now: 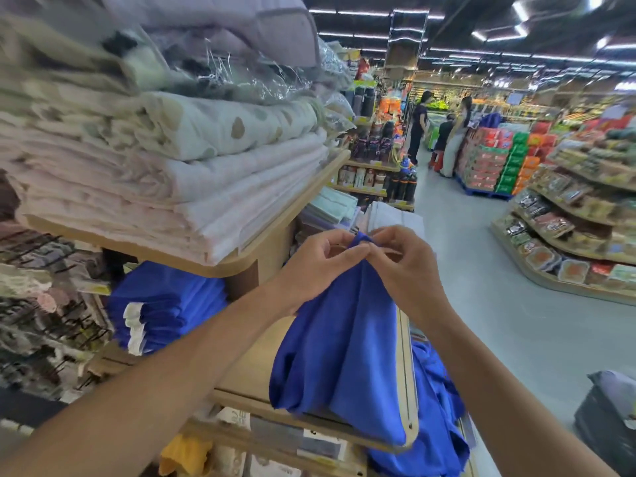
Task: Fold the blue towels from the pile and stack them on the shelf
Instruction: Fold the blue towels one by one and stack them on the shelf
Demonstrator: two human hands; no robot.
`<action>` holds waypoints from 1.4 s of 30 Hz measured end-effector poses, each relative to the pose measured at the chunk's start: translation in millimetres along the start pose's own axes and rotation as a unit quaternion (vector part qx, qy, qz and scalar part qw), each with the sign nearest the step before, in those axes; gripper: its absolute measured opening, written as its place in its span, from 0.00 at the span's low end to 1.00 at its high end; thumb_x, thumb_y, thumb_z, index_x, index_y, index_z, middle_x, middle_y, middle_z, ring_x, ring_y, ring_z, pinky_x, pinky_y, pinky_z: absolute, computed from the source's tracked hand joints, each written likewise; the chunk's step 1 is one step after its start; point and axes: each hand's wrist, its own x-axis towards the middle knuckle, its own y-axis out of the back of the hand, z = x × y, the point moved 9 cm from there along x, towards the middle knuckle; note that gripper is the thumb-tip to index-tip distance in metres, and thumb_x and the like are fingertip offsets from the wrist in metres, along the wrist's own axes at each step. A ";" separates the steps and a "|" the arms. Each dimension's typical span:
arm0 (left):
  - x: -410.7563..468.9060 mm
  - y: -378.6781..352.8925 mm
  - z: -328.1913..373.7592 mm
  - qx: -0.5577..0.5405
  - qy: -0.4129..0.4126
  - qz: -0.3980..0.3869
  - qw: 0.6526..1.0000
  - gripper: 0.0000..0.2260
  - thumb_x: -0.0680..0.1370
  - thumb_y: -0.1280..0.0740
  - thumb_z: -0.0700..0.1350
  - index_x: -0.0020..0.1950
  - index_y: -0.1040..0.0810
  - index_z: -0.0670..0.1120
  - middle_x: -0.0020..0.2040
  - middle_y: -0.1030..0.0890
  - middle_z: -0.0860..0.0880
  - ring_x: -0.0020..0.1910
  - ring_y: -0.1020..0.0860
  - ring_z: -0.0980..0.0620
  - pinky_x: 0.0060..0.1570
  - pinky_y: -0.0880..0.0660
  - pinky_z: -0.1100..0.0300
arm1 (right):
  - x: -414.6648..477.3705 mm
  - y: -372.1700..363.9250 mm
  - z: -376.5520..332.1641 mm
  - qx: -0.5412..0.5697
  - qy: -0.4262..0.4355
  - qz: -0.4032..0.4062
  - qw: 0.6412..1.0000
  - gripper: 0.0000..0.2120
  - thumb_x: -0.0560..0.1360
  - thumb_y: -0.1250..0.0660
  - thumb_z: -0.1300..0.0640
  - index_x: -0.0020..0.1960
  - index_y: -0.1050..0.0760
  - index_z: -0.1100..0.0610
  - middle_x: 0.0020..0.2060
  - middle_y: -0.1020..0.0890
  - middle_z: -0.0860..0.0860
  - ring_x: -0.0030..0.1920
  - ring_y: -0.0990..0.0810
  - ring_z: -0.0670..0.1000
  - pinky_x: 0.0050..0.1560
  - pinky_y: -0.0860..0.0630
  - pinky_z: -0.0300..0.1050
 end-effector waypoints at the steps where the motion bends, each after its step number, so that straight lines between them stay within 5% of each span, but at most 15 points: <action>1: 4.1 1.5 5.7 0.007 -0.007 0.002 1.000 0.07 0.81 0.31 0.51 0.52 0.16 0.50 0.51 0.14 0.47 0.50 0.16 0.51 0.52 0.21 0.54 | 4.0 -3.1 0.5 0.024 -0.019 -0.030 0.999 0.09 0.77 0.27 0.57 0.41 0.23 0.51 0.39 0.17 0.44 0.38 0.18 0.45 0.38 0.25 0.36; 7: 25.7 2.1 43.2 0.037 0.001 -0.070 0.997 0.13 0.78 0.27 0.49 0.59 0.19 0.45 0.55 0.14 0.42 0.56 0.16 0.42 0.59 0.20 0.47 | 25.8 4.0 -26.5 0.091 -0.018 -0.133 0.987 0.12 0.81 0.31 0.54 0.41 0.25 0.58 0.30 0.26 0.47 0.30 0.30 0.45 0.29 0.33 0.35; 13: 46.6 8.8 89.0 0.081 -0.021 -0.026 0.996 0.09 0.78 0.28 0.50 0.54 0.16 0.48 0.52 0.14 0.40 0.53 0.16 0.40 0.58 0.22 0.41 | 41.8 18.6 -55.6 0.122 0.007 -0.189 0.974 0.11 0.81 0.31 0.59 0.41 0.26 0.61 0.37 0.24 0.56 0.40 0.24 0.50 0.41 0.25 0.38; 15: 51.4 13.6 100.7 0.090 -0.032 -0.015 0.995 0.05 0.80 0.29 0.48 0.53 0.15 0.50 0.51 0.14 0.41 0.51 0.16 0.40 0.54 0.21 0.44 | 42.3 18.6 -54.9 0.087 0.004 -0.226 0.970 0.12 0.80 0.30 0.60 0.45 0.24 0.69 0.41 0.22 0.59 0.42 0.22 0.52 0.46 0.24 0.43; 18: 54.6 22.5 118.1 0.108 -0.057 0.001 0.993 0.04 0.81 0.30 0.47 0.51 0.15 0.52 0.48 0.13 0.43 0.46 0.16 0.47 0.47 0.19 0.54 | 39.3 19.0 -50.0 0.061 -0.010 -0.268 0.961 0.17 0.79 0.29 0.57 0.50 0.24 0.73 0.42 0.18 0.55 0.42 0.19 0.47 0.44 0.22 0.36; 20: 55.0 27.6 126.1 0.120 -0.065 0.007 0.991 0.04 0.81 0.30 0.47 0.49 0.15 0.53 0.46 0.13 0.46 0.43 0.16 0.50 0.40 0.20 0.59 | 37.6 21.7 -46.3 0.050 -0.022 -0.291 0.955 0.19 0.79 0.28 0.55 0.46 0.25 0.72 0.38 0.20 0.52 0.38 0.21 0.46 0.41 0.26 0.36; 22: 55.2 33.8 130.7 0.125 -0.070 0.022 0.989 0.04 0.81 0.30 0.47 0.48 0.16 0.53 0.44 0.13 0.47 0.40 0.16 0.52 0.35 0.21 0.62 | 33.7 22.8 -41.3 0.033 -0.041 -0.324 0.944 0.24 0.75 0.26 0.49 0.48 0.26 0.72 0.41 0.20 0.57 0.42 0.23 0.53 0.46 0.29 0.47; 26: 56.1 45.9 137.3 0.107 -0.085 0.056 0.989 0.05 0.81 0.30 0.44 0.48 0.17 0.52 0.39 0.14 0.50 0.34 0.17 0.56 0.30 0.24 0.67 | 28.3 23.7 -34.1 0.009 -0.059 -0.364 0.929 0.13 0.75 0.26 0.50 0.37 0.22 0.57 0.39 0.19 0.58 0.43 0.23 0.57 0.48 0.31 0.54; 28: 56.4 46.6 137.3 0.105 -0.084 0.054 0.989 0.06 0.81 0.30 0.45 0.47 0.16 0.54 0.40 0.13 0.50 0.35 0.17 0.56 0.30 0.24 0.66 | 33.8 27.1 -31.0 -0.026 -0.042 -0.328 0.943 0.14 0.76 0.27 0.53 0.38 0.25 0.60 0.43 0.21 0.67 0.43 0.23 0.58 0.46 0.30 0.56; 33: 57.5 48.8 138.9 0.097 -0.093 0.066 0.989 0.09 0.81 0.31 0.44 0.47 0.14 0.55 0.45 0.12 0.48 0.41 0.15 0.54 0.37 0.21 0.64 | 45.4 41.1 -38.8 -0.085 0.052 -0.188 0.977 0.06 0.72 0.32 0.56 0.37 0.24 0.55 0.36 0.25 0.66 0.32 0.30 0.51 0.35 0.35 0.47; 37: 57.4 51.4 138.3 0.093 -0.099 0.075 0.988 0.10 0.82 0.32 0.43 0.48 0.13 0.54 0.48 0.12 0.49 0.45 0.15 0.54 0.41 0.20 0.64 | 39.3 33.9 -37.9 -0.074 0.068 -0.242 0.965 0.11 0.71 0.32 0.55 0.32 0.28 0.48 0.31 0.30 0.48 0.34 0.33 0.47 0.37 0.36 0.40; 42: 60.4 46.5 135.7 0.079 -0.096 0.075 0.989 0.07 0.81 0.31 0.43 0.49 0.13 0.51 0.48 0.13 0.49 0.46 0.15 0.55 0.42 0.21 0.64 | 28.7 21.8 -32.7 -0.036 0.060 -0.278 0.958 0.09 0.77 0.29 0.62 0.45 0.16 0.48 0.45 0.16 0.45 0.48 0.19 0.45 0.53 0.22 0.41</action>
